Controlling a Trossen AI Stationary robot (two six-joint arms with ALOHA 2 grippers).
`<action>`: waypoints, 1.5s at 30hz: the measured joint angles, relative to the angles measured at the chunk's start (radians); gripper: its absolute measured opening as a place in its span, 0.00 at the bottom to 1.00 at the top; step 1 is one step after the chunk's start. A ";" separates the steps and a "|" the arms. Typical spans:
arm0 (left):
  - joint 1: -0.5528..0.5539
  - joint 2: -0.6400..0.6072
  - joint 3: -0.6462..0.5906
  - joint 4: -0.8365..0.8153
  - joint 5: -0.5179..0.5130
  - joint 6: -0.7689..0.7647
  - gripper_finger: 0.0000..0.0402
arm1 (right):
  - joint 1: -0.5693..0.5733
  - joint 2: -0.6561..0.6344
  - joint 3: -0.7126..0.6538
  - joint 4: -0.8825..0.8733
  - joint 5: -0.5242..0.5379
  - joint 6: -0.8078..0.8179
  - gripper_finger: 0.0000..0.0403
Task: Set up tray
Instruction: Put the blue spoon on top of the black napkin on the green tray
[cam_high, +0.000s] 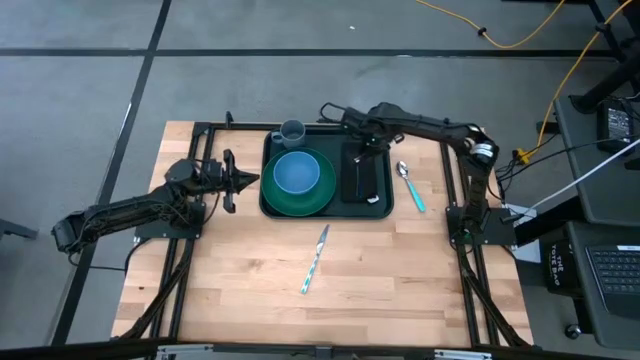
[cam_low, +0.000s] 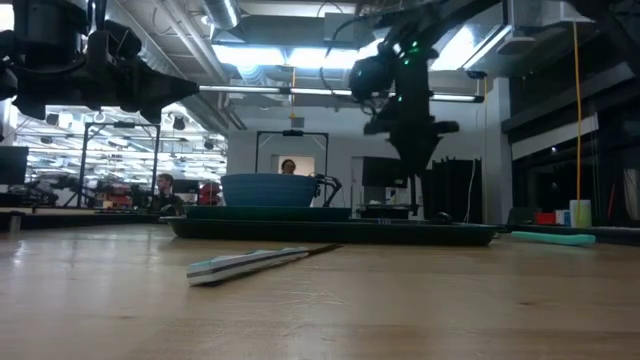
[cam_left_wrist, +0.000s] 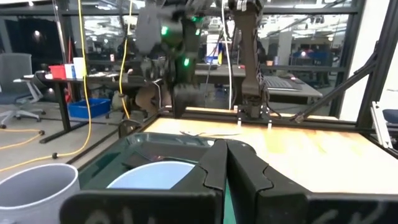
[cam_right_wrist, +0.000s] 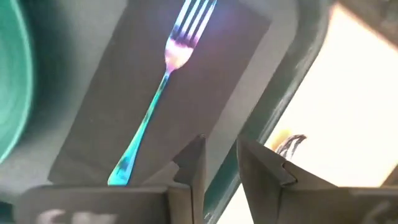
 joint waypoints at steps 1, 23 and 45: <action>0.000 0.000 0.000 -0.001 -0.001 0.000 0.01 | 0.001 -0.022 -0.013 0.012 0.018 0.001 0.23; 0.000 0.000 0.000 0.000 -0.002 -0.018 0.02 | 0.222 -0.684 -0.678 0.184 0.035 0.210 0.23; 0.000 0.000 0.000 0.026 -0.009 0.022 0.02 | 0.245 -0.784 -0.892 0.231 0.039 0.162 0.27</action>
